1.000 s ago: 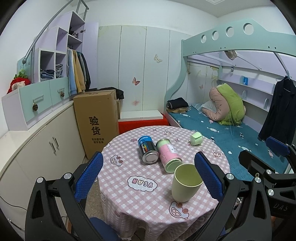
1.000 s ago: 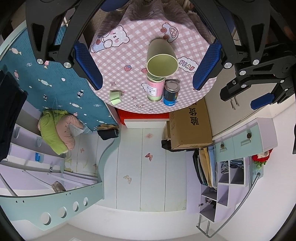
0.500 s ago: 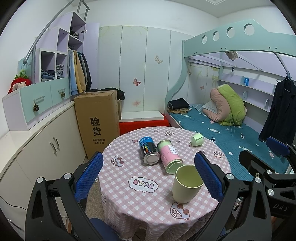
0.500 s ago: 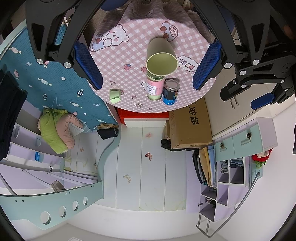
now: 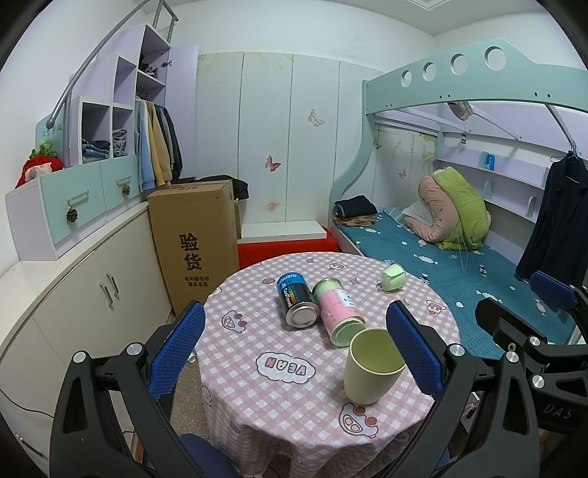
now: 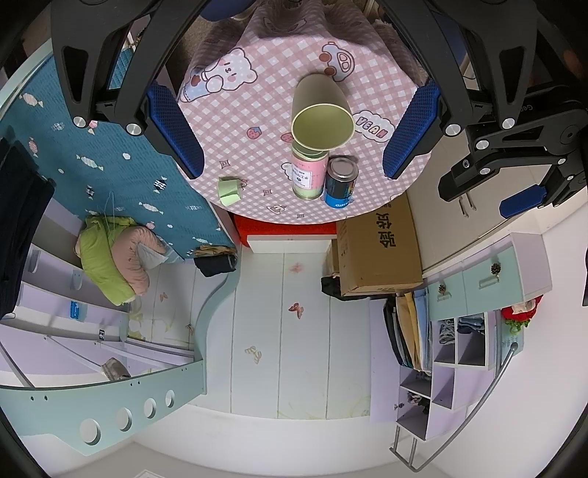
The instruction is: Flip cup upright
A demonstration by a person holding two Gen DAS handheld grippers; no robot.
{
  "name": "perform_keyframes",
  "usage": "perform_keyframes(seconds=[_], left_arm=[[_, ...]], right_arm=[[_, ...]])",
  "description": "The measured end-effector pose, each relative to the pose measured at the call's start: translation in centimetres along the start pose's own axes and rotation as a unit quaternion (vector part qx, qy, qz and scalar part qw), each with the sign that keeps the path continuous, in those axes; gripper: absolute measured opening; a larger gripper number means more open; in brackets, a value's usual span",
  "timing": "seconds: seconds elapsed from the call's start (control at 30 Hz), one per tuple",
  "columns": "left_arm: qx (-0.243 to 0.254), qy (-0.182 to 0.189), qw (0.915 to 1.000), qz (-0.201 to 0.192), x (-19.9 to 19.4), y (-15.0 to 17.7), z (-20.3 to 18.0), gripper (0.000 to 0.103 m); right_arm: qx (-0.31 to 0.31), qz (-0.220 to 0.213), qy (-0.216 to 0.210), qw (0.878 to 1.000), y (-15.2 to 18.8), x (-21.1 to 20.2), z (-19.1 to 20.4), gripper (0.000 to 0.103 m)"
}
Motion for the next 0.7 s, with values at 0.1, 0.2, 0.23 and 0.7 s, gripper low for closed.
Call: perform_keyframes(seconds=[0.1, 0.2, 0.23, 0.7], left_arm=[[0.003, -0.004, 1.0, -0.007, -0.09, -0.32, 0.04, 0.095], [0.002, -0.004, 1.0, -0.005, 0.01, -0.52, 0.08, 0.095], [0.002, -0.005, 1.0, -0.006, -0.02, -0.47, 0.01, 0.095], [0.004, -0.007, 0.9999, -0.006, 0.02, -0.09, -0.26, 0.095]], right_arm=[[-0.001, 0.001, 0.0, 1.0, 0.03, 0.02, 0.0, 0.098], [0.0, 0.002, 0.001, 1.0, -0.08, 0.17, -0.1, 0.098], [0.0, 0.003, 0.001, 1.0, -0.01, 0.22, -0.18, 0.098], [0.001, 0.004, 0.001, 1.0, 0.09, 0.36, -0.27, 0.098]])
Point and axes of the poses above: each gripper's, at about its wrist camera, not at the fingertips, and x roughly the way its jaws point, z to its left, y to its underside, the point moved 3 cm from there along x, roughly the way its jaws point, and after that the axes turned 3 degrees about -x, right-handed, at the moved point
